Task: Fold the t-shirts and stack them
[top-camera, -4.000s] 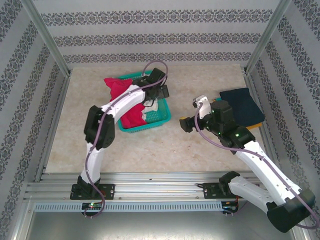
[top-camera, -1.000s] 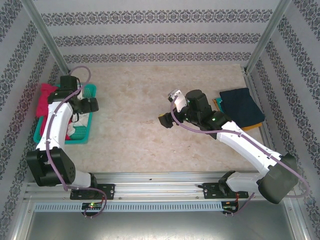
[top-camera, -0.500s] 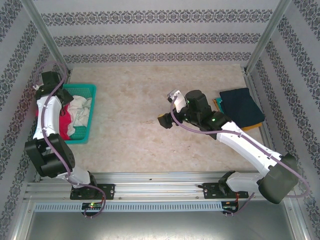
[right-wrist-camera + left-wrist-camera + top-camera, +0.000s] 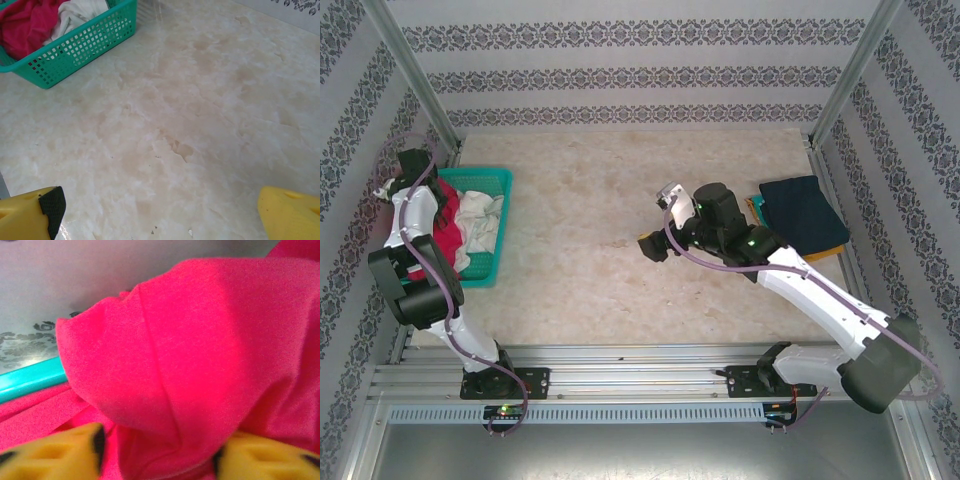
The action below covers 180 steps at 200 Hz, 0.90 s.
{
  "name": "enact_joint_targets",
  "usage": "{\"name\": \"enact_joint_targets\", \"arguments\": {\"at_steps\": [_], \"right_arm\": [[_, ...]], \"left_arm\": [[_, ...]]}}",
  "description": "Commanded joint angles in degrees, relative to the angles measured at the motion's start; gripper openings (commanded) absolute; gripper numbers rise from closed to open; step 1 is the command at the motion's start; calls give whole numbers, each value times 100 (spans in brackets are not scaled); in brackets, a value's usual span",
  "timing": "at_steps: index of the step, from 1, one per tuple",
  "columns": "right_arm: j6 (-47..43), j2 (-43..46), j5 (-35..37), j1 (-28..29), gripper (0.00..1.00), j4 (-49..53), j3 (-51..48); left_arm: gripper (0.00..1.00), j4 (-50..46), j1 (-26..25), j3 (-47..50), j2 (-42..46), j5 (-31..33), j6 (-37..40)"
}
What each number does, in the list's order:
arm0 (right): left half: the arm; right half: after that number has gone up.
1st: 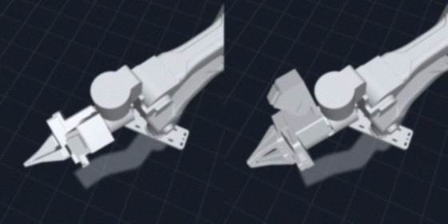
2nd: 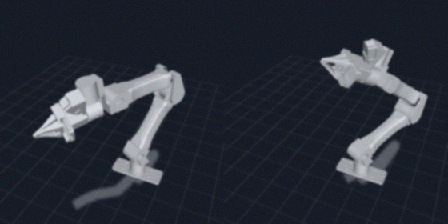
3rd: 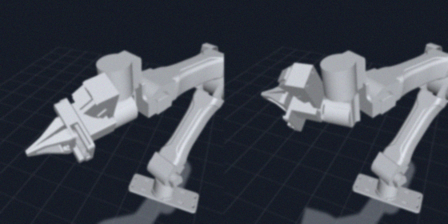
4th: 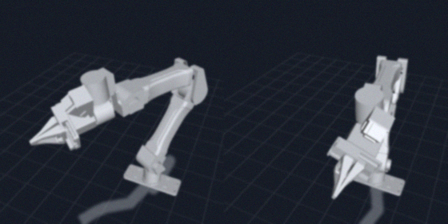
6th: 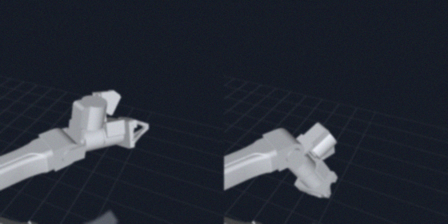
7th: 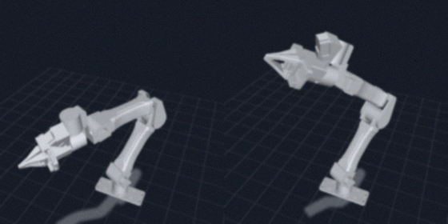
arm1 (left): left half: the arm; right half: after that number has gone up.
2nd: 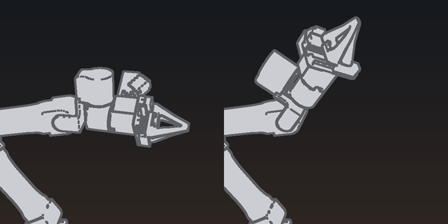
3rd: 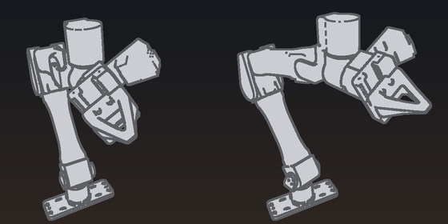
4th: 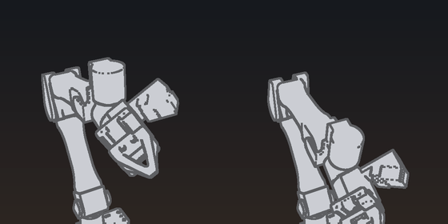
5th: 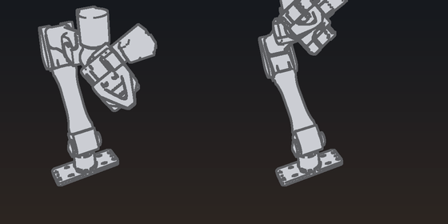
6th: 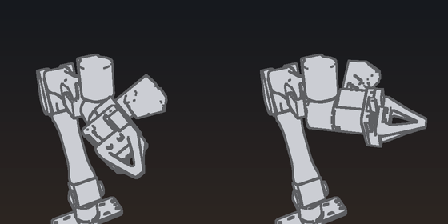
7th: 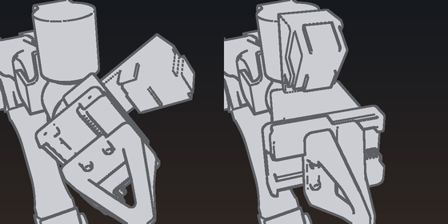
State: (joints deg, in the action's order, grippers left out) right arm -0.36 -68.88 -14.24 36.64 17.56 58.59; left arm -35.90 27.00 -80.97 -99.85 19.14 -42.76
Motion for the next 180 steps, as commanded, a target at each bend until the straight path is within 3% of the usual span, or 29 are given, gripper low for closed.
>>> {"name": "enact_joint_targets", "arguments": {"at_steps": [1, 3, 40, 71, 112, 180], "right_arm": [[74, 203, 31, 53, 98, 71, -162], [79, 212, 34, 53, 98, 70, -174], [54, 163, 72, 41, 98, 36, -170], [60, -81, -45, 40, 98, -94, -20], [111, -292, -182, 40, 98, -156, 175], [212, -188, -288, 44, 98, -215, 14]], "left_arm": [[4, 504, 51, 187, 158, -44, -116], [0, 542, 51, 211, 179, -49, -96], [0, 491, 21, 147, 781, -364, 157], [0, 538, -337, 56, 1510, -130, 479], [0, 383, -515, -166, 2203, -567, -170], [0, 690, -1328, -846, 2362, -667, -222]]}}
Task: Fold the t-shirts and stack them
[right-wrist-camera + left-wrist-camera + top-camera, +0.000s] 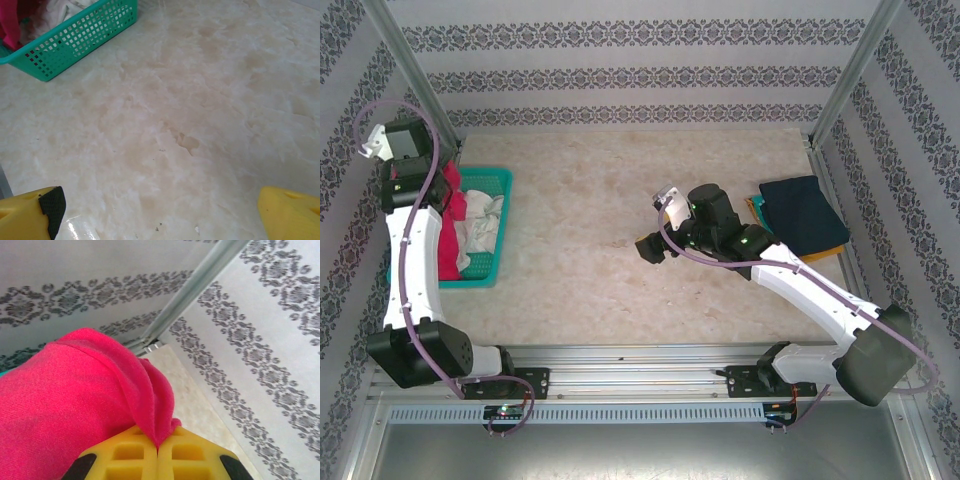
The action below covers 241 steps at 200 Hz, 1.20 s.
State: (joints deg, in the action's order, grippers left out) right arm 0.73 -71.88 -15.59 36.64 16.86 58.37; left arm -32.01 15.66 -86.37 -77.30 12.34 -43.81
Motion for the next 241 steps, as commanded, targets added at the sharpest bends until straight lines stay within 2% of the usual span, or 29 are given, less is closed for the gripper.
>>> {"name": "enact_joint_targets", "arguments": {"at_steps": [1, 36, 90, 127, 172, 205, 241], "right_arm": [[98, 112, -149, 40, 98, -142, 31], [54, 112, -153, 31, 98, -146, 32], [57, 136, -163, 1, 98, -167, -11], [90, 243, -94, -39, 98, -206, -127], [138, 360, -60, -68, 98, -171, -187], [221, 470, -57, -147, 98, -150, -254], [416, 549, -109, -284, 98, -247, -372]], "left_arm": [[0, 305, -203, -317, 108, 31, -109], [0, 614, -929, -774, 117, 546, 415], [0, 290, -2177, -2950, -805, 1017, 1709], [0, -188, -2763, -4655, -1659, 885, 2082], [0, -514, -3834, -6653, -2904, 755, 2611], [0, -247, -4461, -6805, -3229, 708, 2722], [0, -424, -4934, -6771, -3551, 473, 2495]]}}
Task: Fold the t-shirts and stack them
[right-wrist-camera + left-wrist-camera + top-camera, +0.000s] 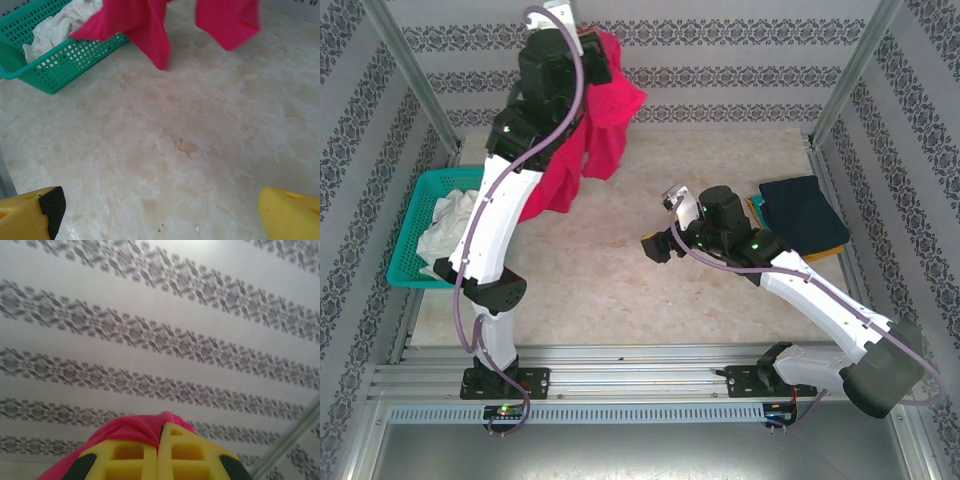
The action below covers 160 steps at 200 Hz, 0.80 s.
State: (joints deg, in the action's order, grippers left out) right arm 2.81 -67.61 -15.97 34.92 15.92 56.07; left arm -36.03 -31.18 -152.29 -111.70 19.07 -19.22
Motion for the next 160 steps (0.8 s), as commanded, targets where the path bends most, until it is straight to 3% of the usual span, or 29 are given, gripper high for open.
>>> {"name": "enact_joint_targets", "arguments": {"at_steps": [1, 61, 102, 123, 146, 160], "right_arm": [[219, 120, -73, -114, 98, -156, -146], [1001, 336, 51, -477, 98, -518, -333], [2270, 463, 284, -1065, 98, -825, -360], [2866, 350, 61, -1378, 98, -1072, -266], [2888, 101, -148, -1403, 98, -1150, -22], [2870, -167, -406, -1399, 92, -1251, 121]], "left_arm": [[0, -33, -258, -179, -122, -205, 26], [0, -558, -337, 437, -344, -934, -1043], [0, -818, -338, 1019, -320, -1474, -1807], [0, -631, -336, 1485, -246, -1815, -2302], [0, -112, -341, 2129, -107, -2132, -2754], [0, 128, -337, 2363, -55, -2230, -2931]]}}
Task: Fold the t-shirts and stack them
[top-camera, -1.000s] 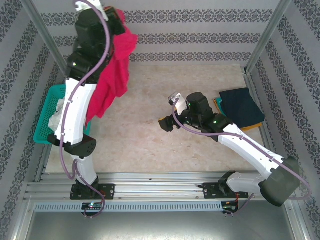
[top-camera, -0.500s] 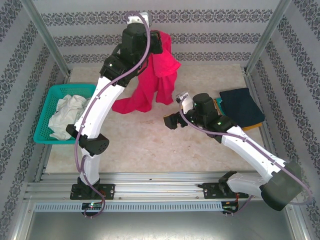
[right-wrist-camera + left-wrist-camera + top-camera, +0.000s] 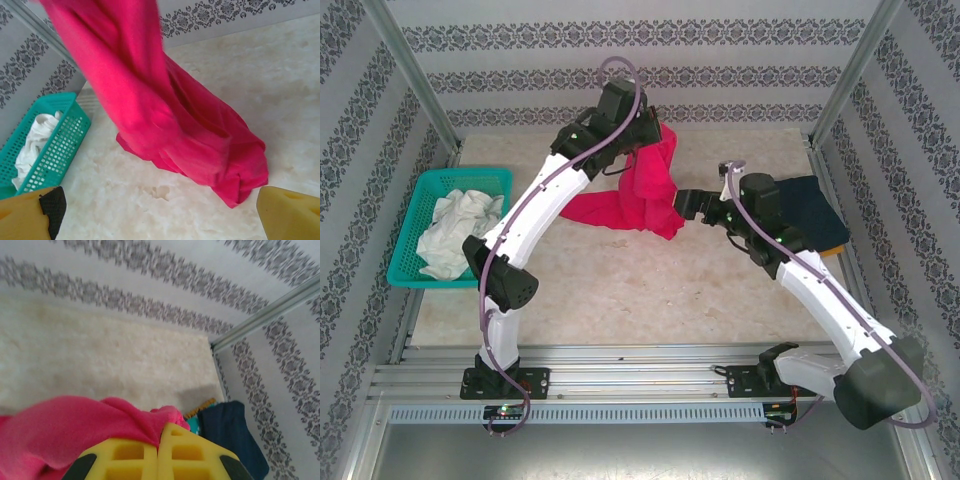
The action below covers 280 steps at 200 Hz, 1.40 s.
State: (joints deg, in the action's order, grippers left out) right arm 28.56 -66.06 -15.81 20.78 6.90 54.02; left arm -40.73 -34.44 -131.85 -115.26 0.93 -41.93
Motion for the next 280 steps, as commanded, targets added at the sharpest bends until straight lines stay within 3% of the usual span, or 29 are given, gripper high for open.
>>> {"name": "enact_joint_targets", "arguments": {"at_steps": [1, 40, 83, 99, 111, 138, 164, 189, 200, 280], "right_arm": [[293, -343, -440, 15, 91, -356, 332], [211, -1112, -627, 76, 79, -364, 796], [215, -1877, -308, -15, 75, -353, 1266], [162, -2129, -434, -48, 61, -303, 1487], [108, -2245, -556, -55, 40, -285, 1615], [39, -2171, -638, -53, 3, -191, 1611], [-38, -1816, -489, -128, 0, -101, 1328], [-39, -1427, -302, -335, 0, 11, 1060], [-60, -1260, -185, -450, 0, 91, 922], [246, -48, 473, -1478, 0, 566, -243]], "left_arm": [[0, 613, -11, 327, 302, -426, -677], [0, 663, -11, 401, 306, -622, -846], [0, 934, 11, 1002, 643, -817, -1166], [0, 1242, 33, 1411, 841, -871, -1339], [0, 1423, 42, 1647, 948, -850, -1398], [0, 1513, 68, 1840, 1025, -802, -1456], [25, 1635, 101, 1939, 1026, -801, -1478], [81, 1595, 165, 2031, 1049, -775, -1376], [99, 1369, 200, 2091, 1120, -589, -1283], [100, 1449, 1121, 4976, 2358, 360, -1767]]}}
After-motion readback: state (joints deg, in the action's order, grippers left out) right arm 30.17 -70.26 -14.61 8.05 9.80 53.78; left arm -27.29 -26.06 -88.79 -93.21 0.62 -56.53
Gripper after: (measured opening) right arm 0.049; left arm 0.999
